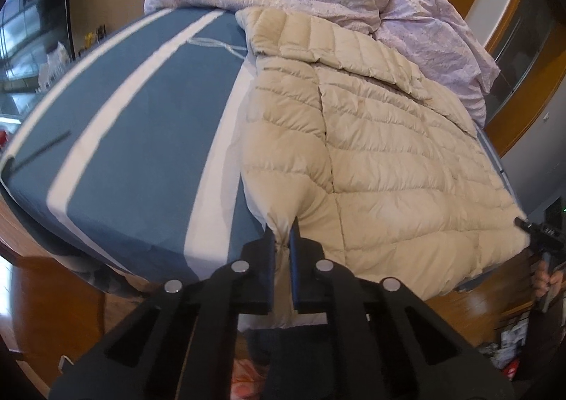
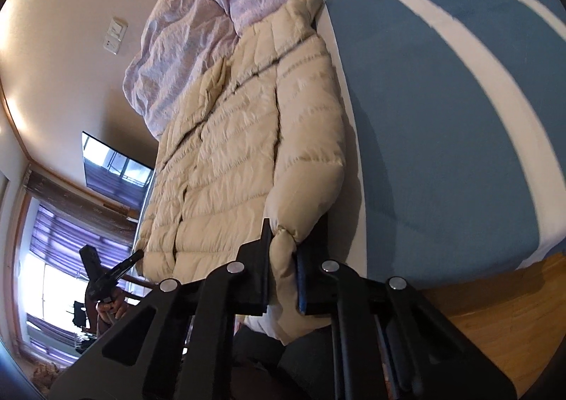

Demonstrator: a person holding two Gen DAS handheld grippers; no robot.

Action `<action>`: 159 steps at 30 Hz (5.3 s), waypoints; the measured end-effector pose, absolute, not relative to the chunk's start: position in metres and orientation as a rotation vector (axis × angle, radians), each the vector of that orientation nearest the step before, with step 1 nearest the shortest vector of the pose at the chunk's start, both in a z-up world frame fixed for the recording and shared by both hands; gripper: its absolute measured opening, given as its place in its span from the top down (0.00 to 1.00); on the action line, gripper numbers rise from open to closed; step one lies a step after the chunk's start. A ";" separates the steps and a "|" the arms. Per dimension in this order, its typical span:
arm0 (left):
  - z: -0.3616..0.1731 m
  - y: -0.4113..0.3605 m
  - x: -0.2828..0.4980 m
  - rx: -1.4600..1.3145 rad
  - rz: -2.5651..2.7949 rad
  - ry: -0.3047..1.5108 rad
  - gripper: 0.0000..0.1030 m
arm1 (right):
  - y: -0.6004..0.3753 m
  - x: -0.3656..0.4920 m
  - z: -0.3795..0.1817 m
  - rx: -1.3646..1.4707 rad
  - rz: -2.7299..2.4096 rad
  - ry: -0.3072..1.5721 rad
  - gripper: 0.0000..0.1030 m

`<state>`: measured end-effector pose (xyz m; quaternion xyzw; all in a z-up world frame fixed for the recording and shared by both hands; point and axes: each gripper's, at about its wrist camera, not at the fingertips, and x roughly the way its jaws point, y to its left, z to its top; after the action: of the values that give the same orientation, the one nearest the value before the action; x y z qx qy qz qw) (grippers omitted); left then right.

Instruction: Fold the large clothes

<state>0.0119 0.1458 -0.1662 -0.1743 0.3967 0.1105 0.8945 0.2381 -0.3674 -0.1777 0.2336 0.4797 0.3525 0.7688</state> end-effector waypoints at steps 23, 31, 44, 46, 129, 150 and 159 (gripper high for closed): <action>-0.062 0.167 0.116 -0.211 0.401 0.634 0.94 | -0.296 0.341 -0.081 0.338 0.574 0.792 0.90; -0.056 0.198 0.188 -0.250 0.459 0.637 0.94 | -0.265 0.399 -0.070 0.288 0.502 0.718 0.90; -0.067 0.242 0.308 -0.260 0.553 0.641 0.94 | -0.214 0.504 -0.079 0.270 0.419 0.670 0.90; -0.077 0.247 0.319 -0.266 0.562 0.654 0.94 | -0.208 0.519 -0.089 0.276 0.402 0.691 0.90; -0.169 0.263 0.404 -0.285 0.573 0.806 0.02 | -0.141 0.573 -0.168 -0.068 0.257 0.838 0.14; -0.171 0.263 0.404 -0.300 0.573 0.810 0.02 | -0.132 0.573 -0.166 -0.124 0.160 0.829 0.01; -0.151 0.256 0.369 -0.349 0.548 0.785 0.02 | -0.149 0.542 -0.146 -0.057 0.180 0.859 0.01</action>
<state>0.3691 0.2556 -0.1513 -0.1670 0.3758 0.2621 0.8731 0.5424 -0.1489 -0.1460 -0.0278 0.4156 0.0872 0.9049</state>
